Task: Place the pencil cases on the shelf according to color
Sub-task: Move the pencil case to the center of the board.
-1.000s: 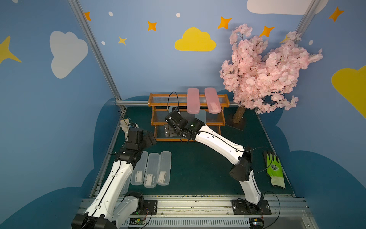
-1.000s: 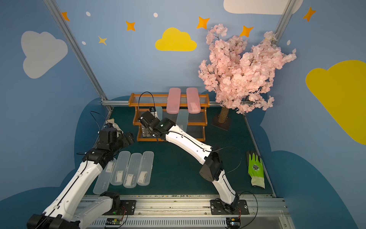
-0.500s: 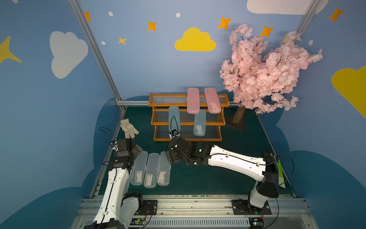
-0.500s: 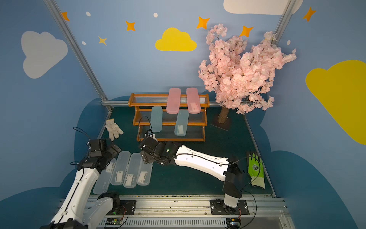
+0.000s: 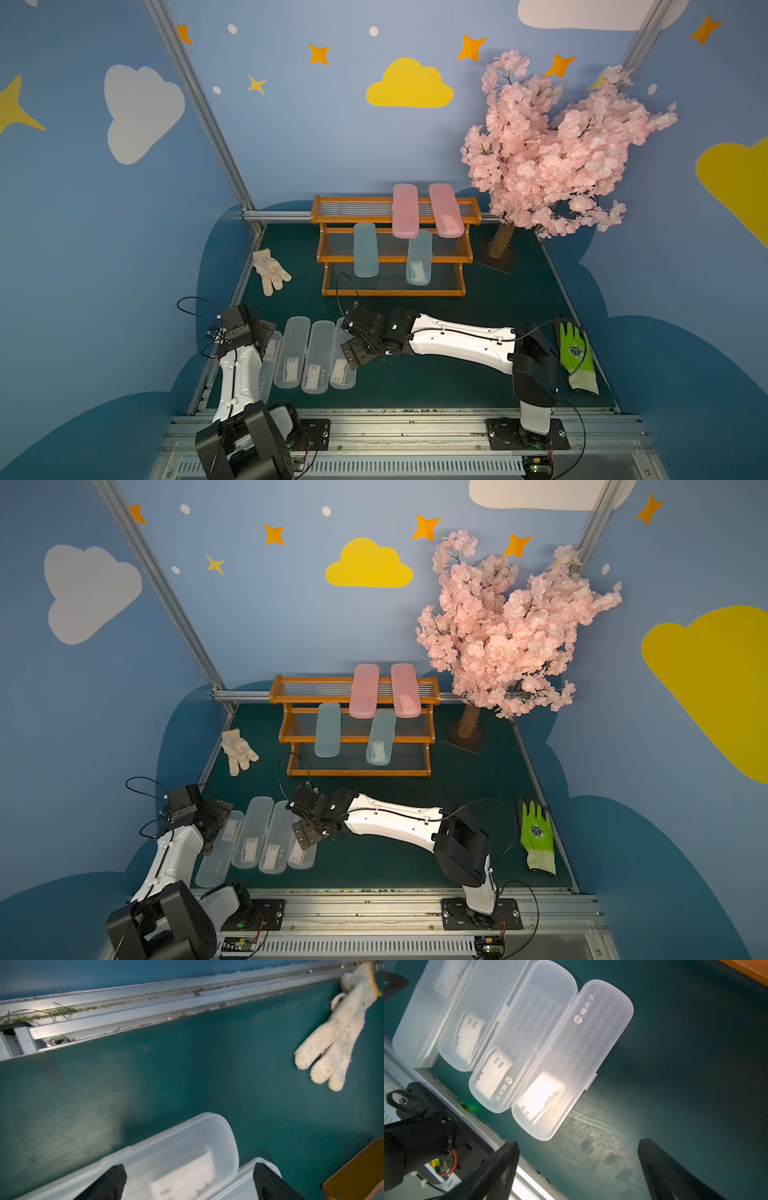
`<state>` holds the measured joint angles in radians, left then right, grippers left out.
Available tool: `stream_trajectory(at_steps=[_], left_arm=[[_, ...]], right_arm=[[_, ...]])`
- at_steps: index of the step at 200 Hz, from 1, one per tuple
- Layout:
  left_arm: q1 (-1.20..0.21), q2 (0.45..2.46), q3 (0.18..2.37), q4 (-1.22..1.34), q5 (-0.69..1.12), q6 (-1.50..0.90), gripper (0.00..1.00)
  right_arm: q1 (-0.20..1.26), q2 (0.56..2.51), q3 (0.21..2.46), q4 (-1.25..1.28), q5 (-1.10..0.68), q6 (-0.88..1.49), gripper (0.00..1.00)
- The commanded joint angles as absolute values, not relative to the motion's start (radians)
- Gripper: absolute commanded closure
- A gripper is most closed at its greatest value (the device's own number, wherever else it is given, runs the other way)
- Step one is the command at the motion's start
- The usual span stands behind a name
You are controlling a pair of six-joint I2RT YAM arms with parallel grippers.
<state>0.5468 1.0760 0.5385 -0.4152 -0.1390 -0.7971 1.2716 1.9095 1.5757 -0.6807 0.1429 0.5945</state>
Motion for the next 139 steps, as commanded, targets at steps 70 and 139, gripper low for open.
stream_trajectory(at_steps=[70,139], left_arm=[[0.617,1.204,0.525,-0.293,-0.069,-0.777,0.00],[0.560,1.249,0.505,-0.294,0.041,-0.764,0.00]], right_arm=[[1.270,1.895,1.527,-0.743,0.147,0.529,0.05],[1.232,1.842,1.439,-0.738,0.171,0.543,0.05]])
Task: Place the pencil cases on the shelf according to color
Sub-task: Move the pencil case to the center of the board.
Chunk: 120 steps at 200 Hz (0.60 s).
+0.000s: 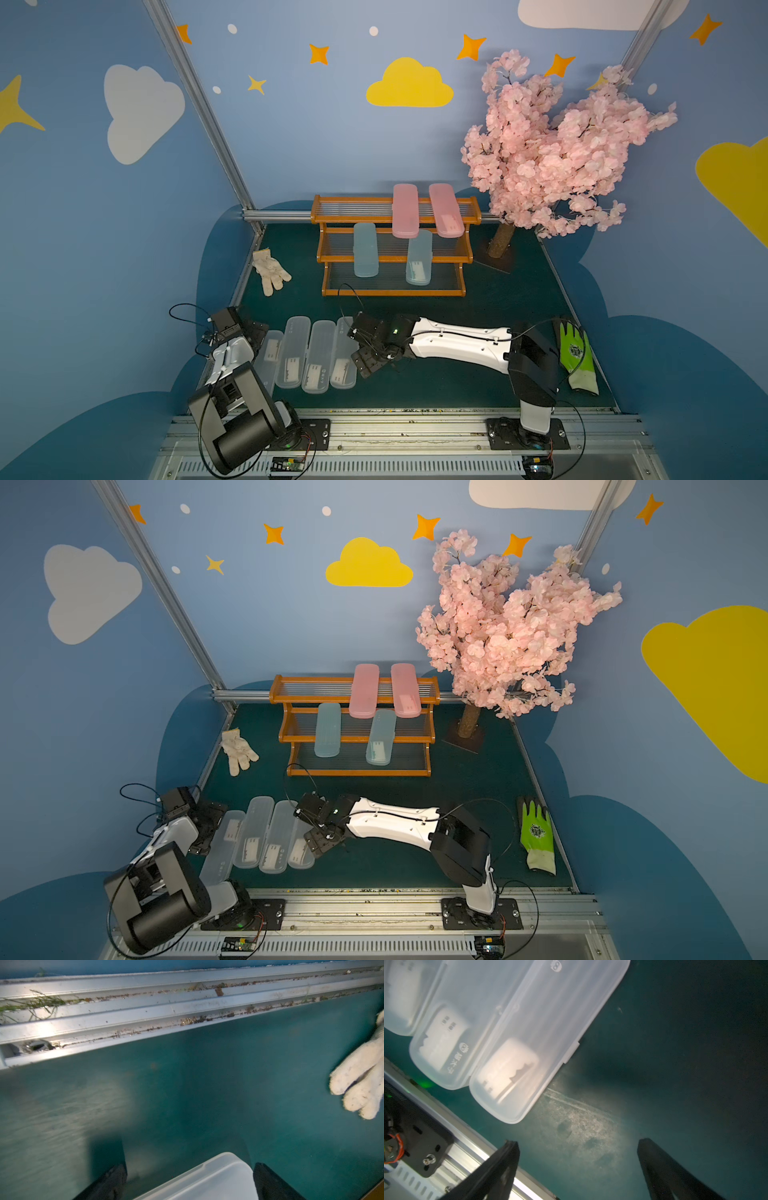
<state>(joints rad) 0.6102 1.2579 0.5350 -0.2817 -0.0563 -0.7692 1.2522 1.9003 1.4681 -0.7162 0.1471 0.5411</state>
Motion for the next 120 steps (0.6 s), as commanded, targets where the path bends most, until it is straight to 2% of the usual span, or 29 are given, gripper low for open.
stream_trajectory(at_steps=[1,49,120], left_arm=[[0.555,1.246,0.504,-0.294,0.041,-0.764,0.00],[0.291,1.151,0.448,-0.333,0.001,-0.829,0.00],[0.043,1.030,0.436,-0.412,-0.005,-0.885,0.00]], right_arm=[[1.231,1.841,1.438,-0.738,0.171,0.543,0.05],[1.186,1.803,1.384,-0.730,0.177,0.546,0.05],[1.108,1.731,1.251,-0.675,0.164,0.618,0.05]])
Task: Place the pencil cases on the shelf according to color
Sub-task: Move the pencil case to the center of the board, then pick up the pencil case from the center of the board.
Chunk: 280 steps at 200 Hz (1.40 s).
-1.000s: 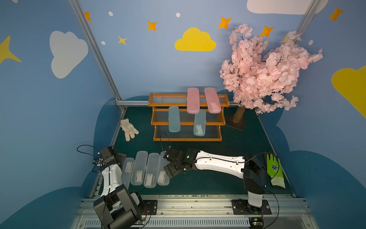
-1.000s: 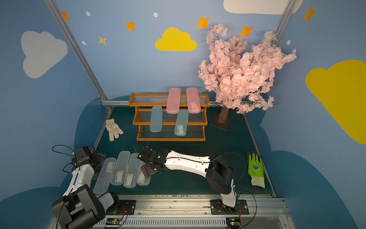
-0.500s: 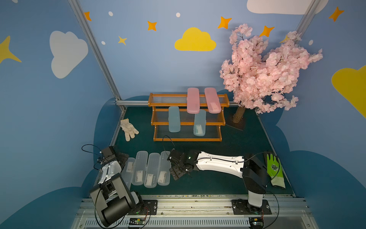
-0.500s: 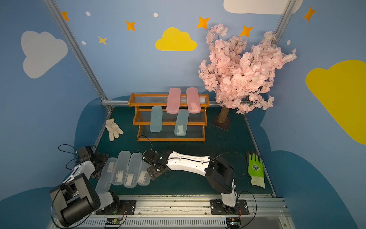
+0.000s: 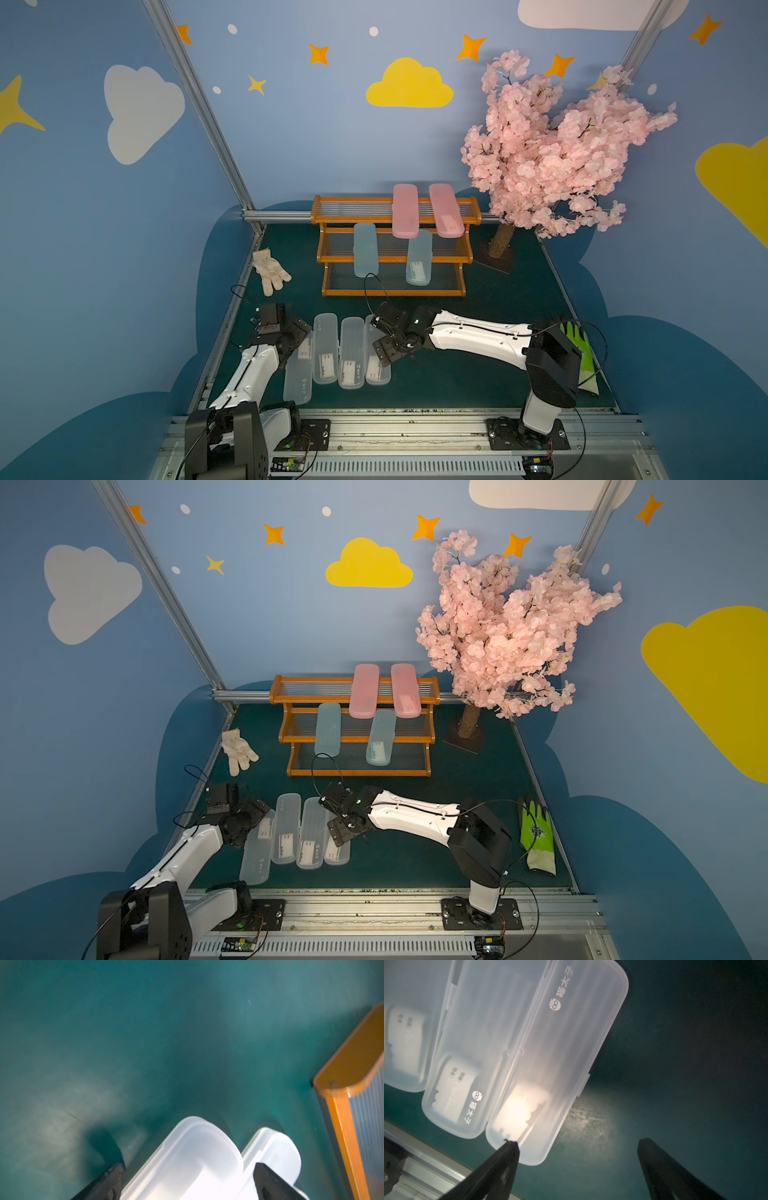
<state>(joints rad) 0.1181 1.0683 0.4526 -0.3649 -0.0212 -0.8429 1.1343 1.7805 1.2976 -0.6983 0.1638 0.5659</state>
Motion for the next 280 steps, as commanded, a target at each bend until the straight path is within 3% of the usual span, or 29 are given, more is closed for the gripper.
stream_trajectory(at_steps=[1,38,88,148,211,280], left_arm=[[0.038,1.030,0.436,-0.412,-0.007,-0.887,0.00],[-0.132,1.072,0.458,-0.444,-0.116,-0.887,0.00],[-0.255,1.186,0.546,-0.455,-0.233,-0.851,0.00],[-0.261,1.264,0.654,-0.513,-0.353,-0.820,0.00],[-0.258,1.190,0.691,-0.574,-0.432,-0.755,0.00],[-0.261,1.061,0.726,-0.560,-0.357,-0.665,0.00]], right_arm=[[1.107,1.729,1.249,-0.674,0.163,0.619,0.05],[1.079,1.659,1.167,-0.617,0.166,0.673,0.05],[1.066,1.599,1.056,-0.551,0.209,0.823,0.03],[1.091,1.733,1.124,-0.503,0.159,0.846,0.03],[1.103,1.889,1.238,-0.583,0.182,0.824,0.03],[1.081,1.745,1.028,-0.594,0.246,0.820,0.03]])
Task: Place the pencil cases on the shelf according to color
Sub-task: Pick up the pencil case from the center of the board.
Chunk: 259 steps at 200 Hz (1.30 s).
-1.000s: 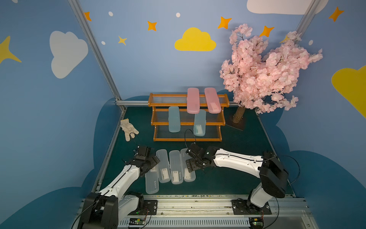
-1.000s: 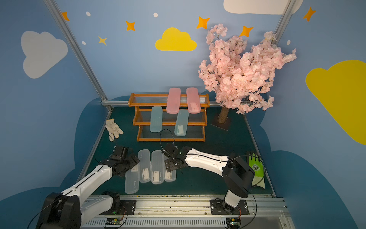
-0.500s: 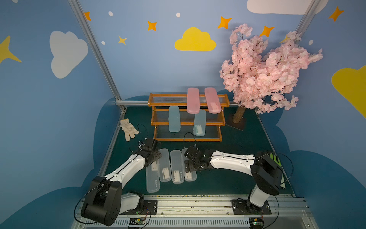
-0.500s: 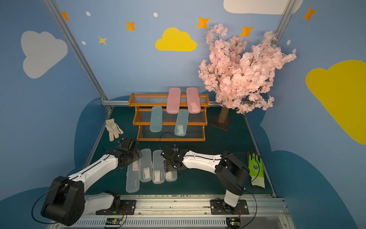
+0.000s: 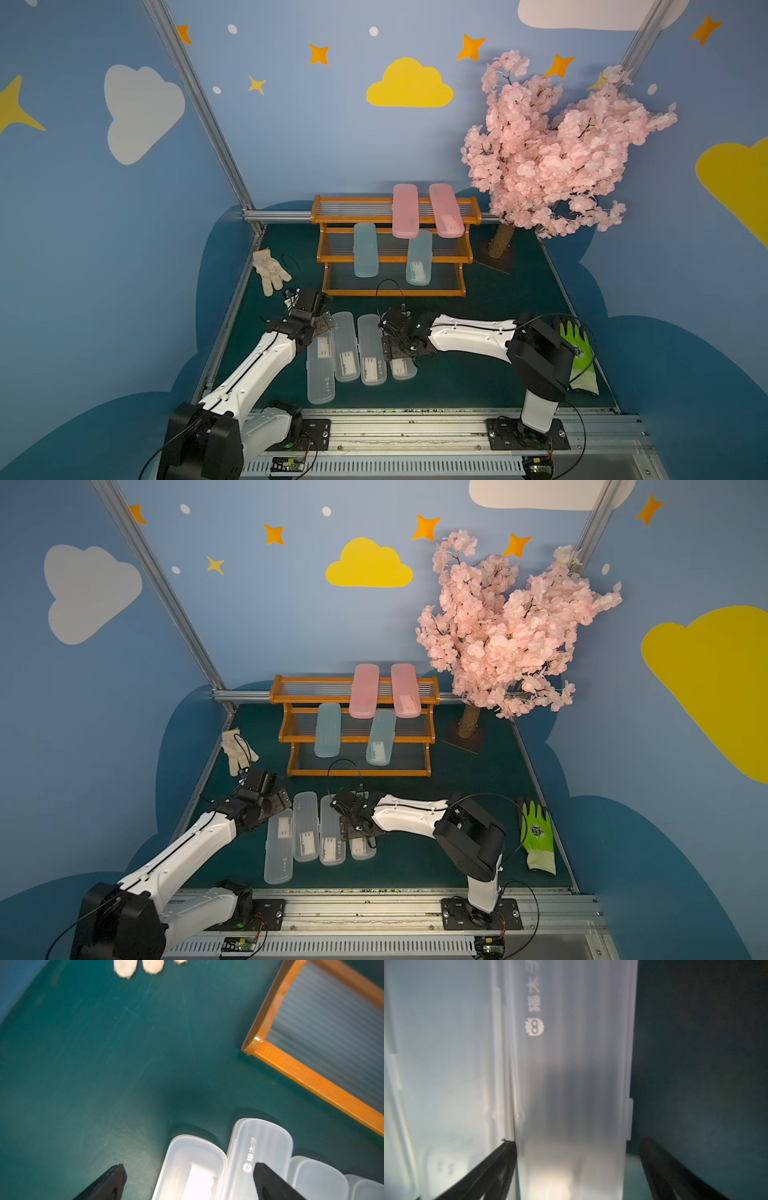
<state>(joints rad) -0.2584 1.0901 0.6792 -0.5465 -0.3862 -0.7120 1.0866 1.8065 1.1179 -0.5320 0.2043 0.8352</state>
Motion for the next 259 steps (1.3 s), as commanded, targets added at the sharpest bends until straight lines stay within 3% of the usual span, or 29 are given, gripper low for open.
stream_trajectory(at_steps=[1,77,120,168,224,259], left_arm=[[-0.262,1.061,0.727,-0.560,-0.357,-0.665,0.00],[-0.268,1.049,0.756,-0.563,-0.325,-0.644,0.00],[-0.267,1.014,0.723,-0.539,-0.316,-0.641,0.00],[-0.267,0.994,0.717,-0.548,-0.329,-0.631,0.00],[-0.285,0.991,0.754,-0.554,-0.318,-0.631,0.00],[-0.350,1.015,0.806,-0.538,-0.361,-0.615,0.00]], right_arm=[[1.081,1.741,1.024,-0.594,0.246,0.820,0.03],[1.060,1.501,0.806,-0.475,0.167,0.595,0.02],[1.052,1.539,0.774,-0.417,0.117,0.523,0.02],[1.095,1.605,0.736,-0.362,0.206,0.556,0.04],[1.180,1.637,0.708,-0.353,0.368,0.676,0.20],[1.200,1.540,0.686,-0.389,0.428,0.716,0.41]])
